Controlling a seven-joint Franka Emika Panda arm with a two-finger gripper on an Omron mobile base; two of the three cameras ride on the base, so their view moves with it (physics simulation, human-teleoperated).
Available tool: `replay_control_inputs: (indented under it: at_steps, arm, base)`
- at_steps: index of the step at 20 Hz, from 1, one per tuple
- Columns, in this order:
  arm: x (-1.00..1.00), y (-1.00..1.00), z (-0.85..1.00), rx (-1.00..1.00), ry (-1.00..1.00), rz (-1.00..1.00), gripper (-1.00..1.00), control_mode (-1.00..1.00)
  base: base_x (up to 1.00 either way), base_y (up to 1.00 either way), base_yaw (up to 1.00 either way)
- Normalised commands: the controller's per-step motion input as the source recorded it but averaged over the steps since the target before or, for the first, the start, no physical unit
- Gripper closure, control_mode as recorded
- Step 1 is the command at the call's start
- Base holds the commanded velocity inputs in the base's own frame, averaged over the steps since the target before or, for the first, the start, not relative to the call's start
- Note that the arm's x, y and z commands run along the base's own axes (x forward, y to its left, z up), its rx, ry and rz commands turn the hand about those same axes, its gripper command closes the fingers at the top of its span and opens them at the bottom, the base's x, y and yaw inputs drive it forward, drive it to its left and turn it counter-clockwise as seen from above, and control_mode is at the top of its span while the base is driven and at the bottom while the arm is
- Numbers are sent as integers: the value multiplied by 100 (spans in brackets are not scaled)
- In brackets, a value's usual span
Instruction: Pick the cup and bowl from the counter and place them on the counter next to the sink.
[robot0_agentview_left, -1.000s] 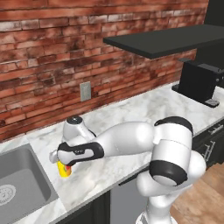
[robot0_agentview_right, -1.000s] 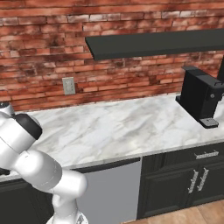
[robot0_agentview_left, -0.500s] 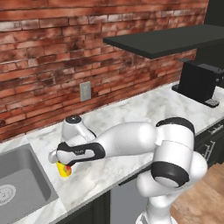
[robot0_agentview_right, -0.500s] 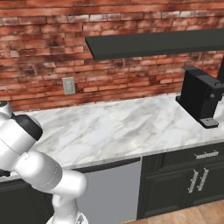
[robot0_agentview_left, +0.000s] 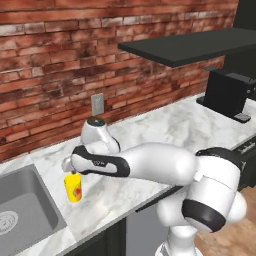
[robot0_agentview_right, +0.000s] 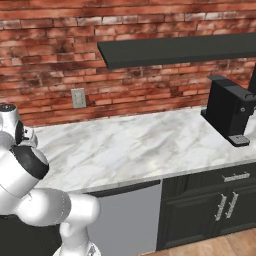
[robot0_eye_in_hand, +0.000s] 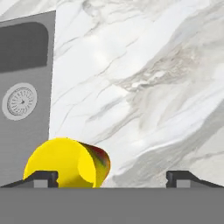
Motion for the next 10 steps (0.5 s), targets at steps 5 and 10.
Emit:
replay_control_inputs:
  at_steps: [5, 10]
  arm:
    - [-43, -44, 61, 20, 0, -16, -100, -100]
    - [-100, -39, 63, 24, 0, -17, -100, -100]
  base:
    - [0, 0, 0]
    - [0, 0, 0]
